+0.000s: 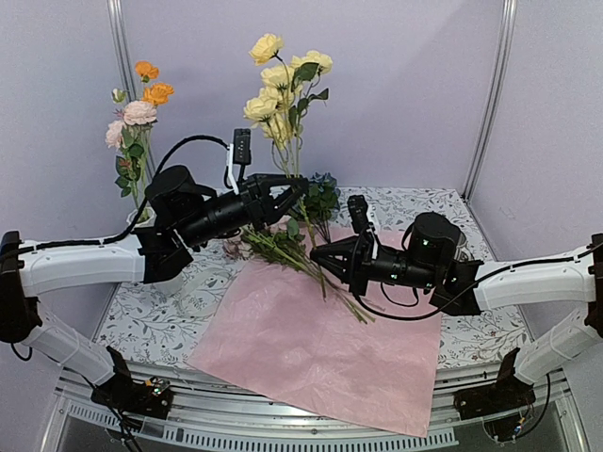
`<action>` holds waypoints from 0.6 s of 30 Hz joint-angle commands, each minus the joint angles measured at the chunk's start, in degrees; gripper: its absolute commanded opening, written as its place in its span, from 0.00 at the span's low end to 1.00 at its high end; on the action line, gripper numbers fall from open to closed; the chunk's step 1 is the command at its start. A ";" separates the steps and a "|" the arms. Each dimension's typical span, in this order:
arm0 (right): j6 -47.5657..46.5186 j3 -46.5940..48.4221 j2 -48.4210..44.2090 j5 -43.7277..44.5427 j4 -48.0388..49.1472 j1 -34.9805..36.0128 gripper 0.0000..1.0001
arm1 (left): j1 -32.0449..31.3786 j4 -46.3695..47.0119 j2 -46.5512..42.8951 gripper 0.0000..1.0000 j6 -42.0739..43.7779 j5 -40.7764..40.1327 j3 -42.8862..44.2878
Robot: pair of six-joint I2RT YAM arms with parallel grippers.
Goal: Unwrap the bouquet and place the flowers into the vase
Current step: Pass from the right arm to the left
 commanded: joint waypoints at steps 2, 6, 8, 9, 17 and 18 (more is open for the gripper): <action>-0.86 1.40 0.04 0.23 1.23 0.41 0.03 | 0.53 1.52 -1.61 0.35 -0.80 -1.04 -1.60; -0.96 1.38 -0.01 0.31 1.30 0.36 0.03 | 0.89 2.16 -1.92 0.13 -1.22 -1.06 -2.11; -1.00 1.29 -0.03 0.44 1.30 0.42 0.04 | 1.06 1.96 -1.98 0.00 -1.34 -0.99 -2.12; -1.00 1.21 -0.05 0.54 1.33 0.44 0.07 | 1.08 1.81 -2.09 0.00 -1.38 -1.01 -2.12; -1.07 -2.21 -4.00 7.96 1.37 0.35 0.62 | 1.51 -2.25 -4.59 0.00 -0.18 -1.27 -2.74; -1.09 -3.19 -5.07 9.68 1.47 0.20 0.72 | 1.55 -3.48 -5.33 0.00 0.27 -1.63 -3.08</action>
